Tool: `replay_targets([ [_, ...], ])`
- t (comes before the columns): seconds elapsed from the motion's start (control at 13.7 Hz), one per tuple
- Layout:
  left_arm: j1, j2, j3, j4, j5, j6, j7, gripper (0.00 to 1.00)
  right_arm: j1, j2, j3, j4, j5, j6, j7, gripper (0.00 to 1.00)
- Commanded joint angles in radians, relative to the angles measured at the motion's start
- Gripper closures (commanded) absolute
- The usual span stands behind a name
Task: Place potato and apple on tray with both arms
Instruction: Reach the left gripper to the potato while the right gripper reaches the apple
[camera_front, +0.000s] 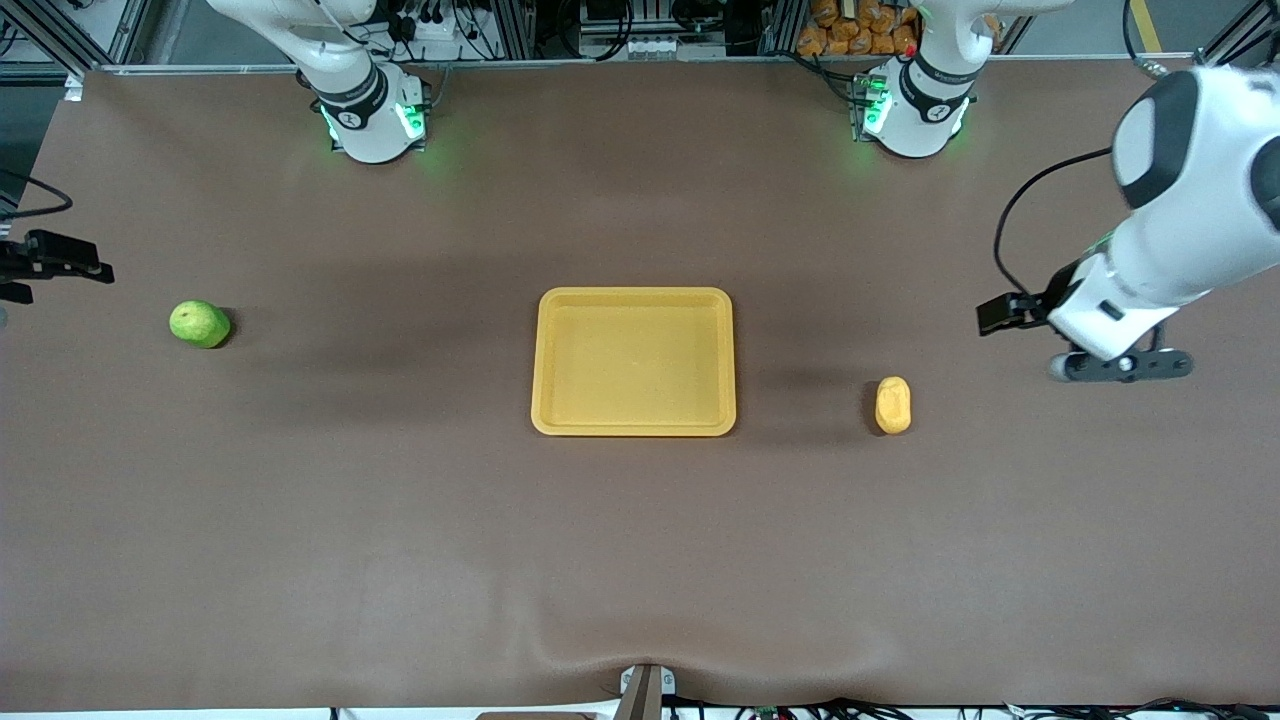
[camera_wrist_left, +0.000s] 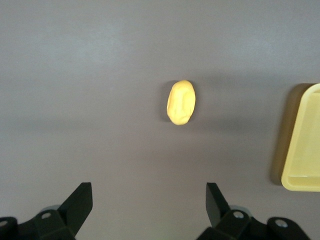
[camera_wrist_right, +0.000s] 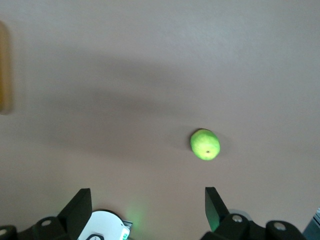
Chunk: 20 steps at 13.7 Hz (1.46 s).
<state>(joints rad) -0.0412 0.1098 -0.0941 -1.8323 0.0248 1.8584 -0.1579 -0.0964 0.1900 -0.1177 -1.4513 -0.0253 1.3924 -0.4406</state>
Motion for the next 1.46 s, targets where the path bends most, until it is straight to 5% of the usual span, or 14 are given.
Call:
replay_targets([
  [0.0, -0.002, 0.017, -0.009, -0.071, -0.019, 0.094, -0.012, 0.00, -0.055, 0.052, -0.006, 0.014, -0.019, -0.010, -0.006, 0.00],
  [0.37, -0.003, 0.100, -0.062, -0.129, -0.016, 0.244, -0.041, 0.00, -0.069, 0.066, -0.068, -0.075, -0.019, 0.013, -0.001, 0.00],
  [0.95, -0.011, 0.253, -0.064, -0.238, -0.003, 0.594, -0.037, 0.00, -0.068, 0.059, -0.143, -0.323, -0.013, 0.233, 0.000, 0.00],
  [1.39, -0.013, 0.324, -0.062, -0.239, -0.003, 0.639, -0.035, 0.00, -0.077, 0.065, -0.171, -0.454, -0.002, 0.414, 0.002, 0.00],
])
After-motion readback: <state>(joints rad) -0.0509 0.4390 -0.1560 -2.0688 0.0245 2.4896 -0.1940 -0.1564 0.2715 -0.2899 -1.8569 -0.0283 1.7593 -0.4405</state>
